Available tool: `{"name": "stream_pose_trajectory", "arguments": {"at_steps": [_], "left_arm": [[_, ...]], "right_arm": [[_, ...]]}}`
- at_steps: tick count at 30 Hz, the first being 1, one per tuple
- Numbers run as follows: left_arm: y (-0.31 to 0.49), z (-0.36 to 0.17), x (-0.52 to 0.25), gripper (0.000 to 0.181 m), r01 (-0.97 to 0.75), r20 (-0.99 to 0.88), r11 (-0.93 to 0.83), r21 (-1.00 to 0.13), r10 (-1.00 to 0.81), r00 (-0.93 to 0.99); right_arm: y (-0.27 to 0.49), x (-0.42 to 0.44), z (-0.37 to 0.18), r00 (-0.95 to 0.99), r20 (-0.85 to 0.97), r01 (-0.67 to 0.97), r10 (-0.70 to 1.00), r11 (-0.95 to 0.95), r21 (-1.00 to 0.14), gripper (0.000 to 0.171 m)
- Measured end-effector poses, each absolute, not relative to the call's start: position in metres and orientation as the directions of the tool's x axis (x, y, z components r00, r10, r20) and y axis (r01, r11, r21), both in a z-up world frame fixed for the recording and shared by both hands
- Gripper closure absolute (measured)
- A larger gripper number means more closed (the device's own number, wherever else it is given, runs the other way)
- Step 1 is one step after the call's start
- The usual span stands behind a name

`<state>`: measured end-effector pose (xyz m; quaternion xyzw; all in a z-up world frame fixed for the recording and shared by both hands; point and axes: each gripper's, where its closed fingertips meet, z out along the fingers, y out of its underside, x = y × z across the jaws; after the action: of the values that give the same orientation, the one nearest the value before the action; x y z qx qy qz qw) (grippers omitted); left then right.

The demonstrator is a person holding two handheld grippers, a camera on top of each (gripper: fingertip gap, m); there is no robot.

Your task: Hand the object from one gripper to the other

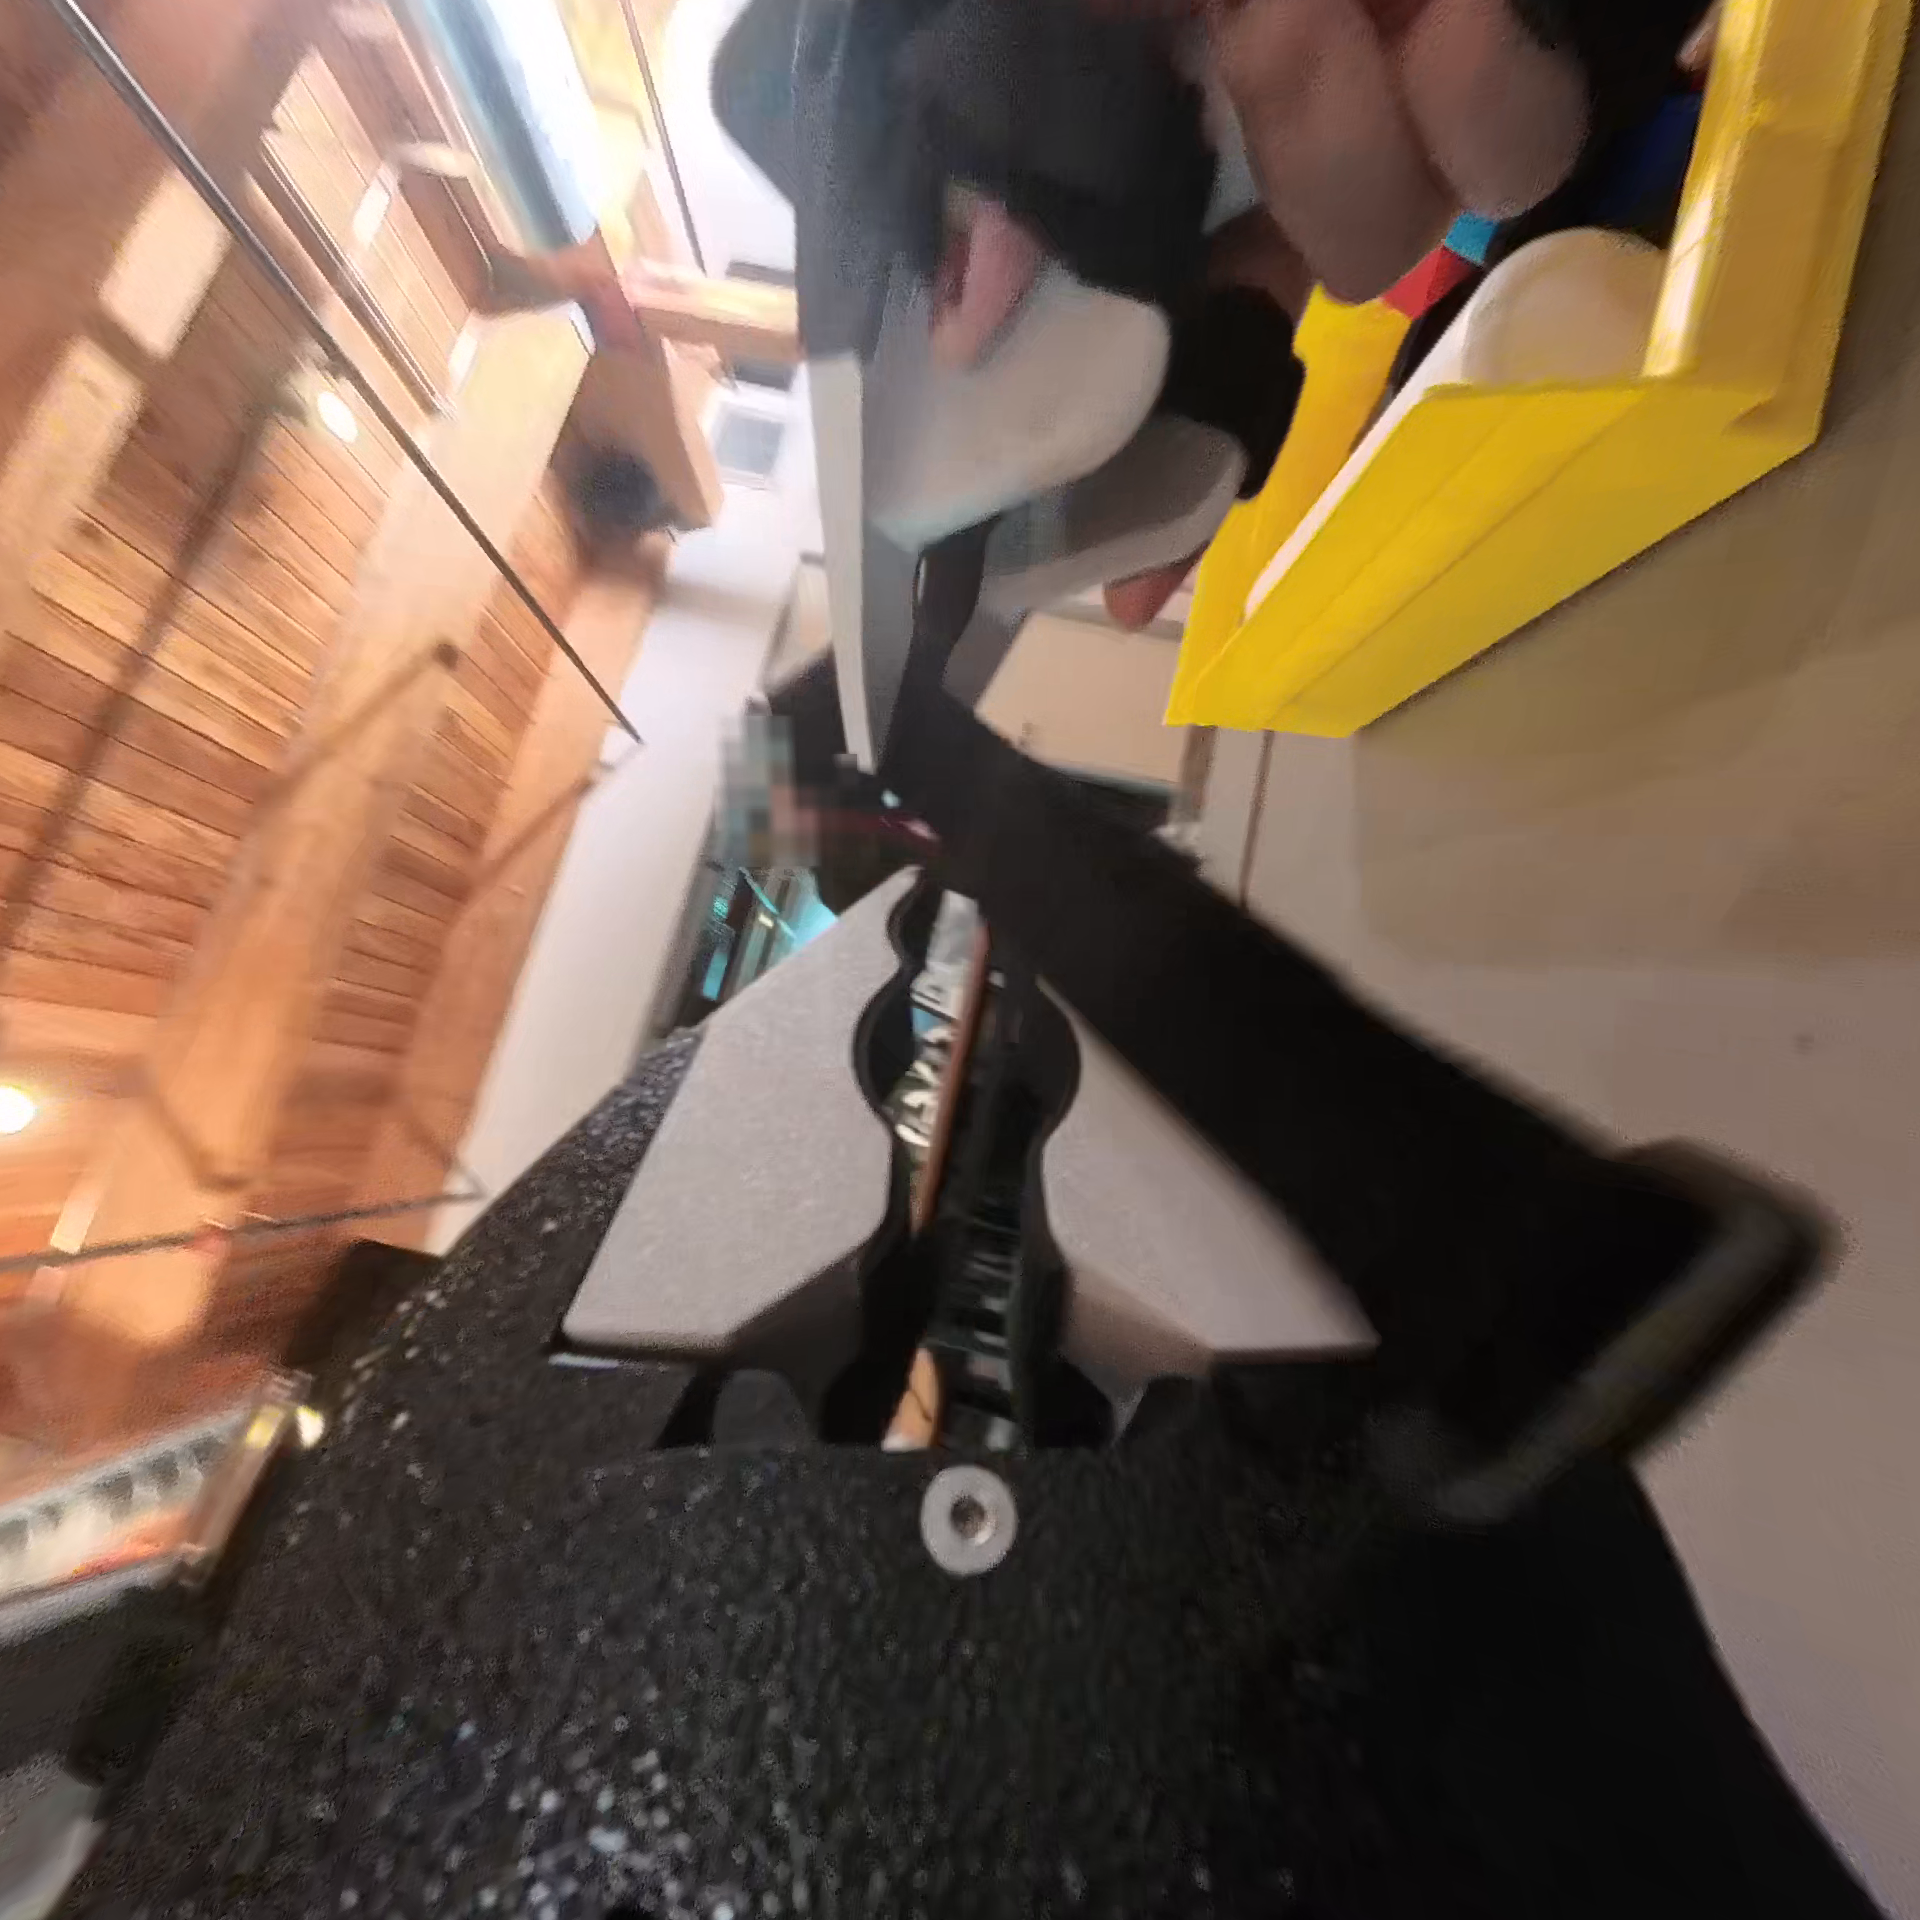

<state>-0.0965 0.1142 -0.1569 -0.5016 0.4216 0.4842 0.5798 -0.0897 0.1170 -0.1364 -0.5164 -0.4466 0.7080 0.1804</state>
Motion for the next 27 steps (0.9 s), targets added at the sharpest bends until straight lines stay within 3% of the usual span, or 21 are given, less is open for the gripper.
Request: {"name": "stream_pose_trajectory", "arguments": {"at_steps": [1, 3, 7, 12, 17, 27], "left_arm": [[0.117, -0.158, -0.103, 0.160, -0.973, -0.966, 0.007, -0.230, 0.118, 0.229], [0.122, -0.161, -0.119, 0.143, -0.939, -0.939, -0.049, -0.340, 0.071, 0.337], [0.129, -0.172, -0.142, 0.134, -0.812, -0.817, -0.129, -0.569, -0.024, 0.576], [0.130, -0.175, -0.127, 0.114, -0.623, -0.603, -0.090, -0.777, -0.181, 0.777], [0.124, -0.168, -0.108, 0.110, -0.643, -0.620, -0.039, -0.765, -0.227, 0.751], [0.124, -0.177, -0.090, 0.117, -0.759, -0.729, -0.041, -0.650, -0.247, 0.638]], "right_arm": [[0.122, -0.089, -0.135, -0.376, -0.517, 0.176, 0.769, -0.488, -0.855, 0.167], [0.134, -0.088, -0.138, -0.291, -0.390, 0.149, 0.874, -0.361, -0.921, 0.167], [0.160, -0.085, -0.149, -0.089, -0.100, 0.211, 0.991, -0.079, -0.974, 0.167], [0.176, -0.079, -0.166, 0.050, 0.314, 0.394, 0.948, 0.270, -0.879, 0.167], [0.175, -0.079, -0.183, 0.052, 0.620, 0.556, 0.783, 0.493, -0.669, 0.167], [0.148, -0.087, -0.205, -0.050, 0.648, 0.578, 0.760, 0.551, -0.602, 0.167]]}}
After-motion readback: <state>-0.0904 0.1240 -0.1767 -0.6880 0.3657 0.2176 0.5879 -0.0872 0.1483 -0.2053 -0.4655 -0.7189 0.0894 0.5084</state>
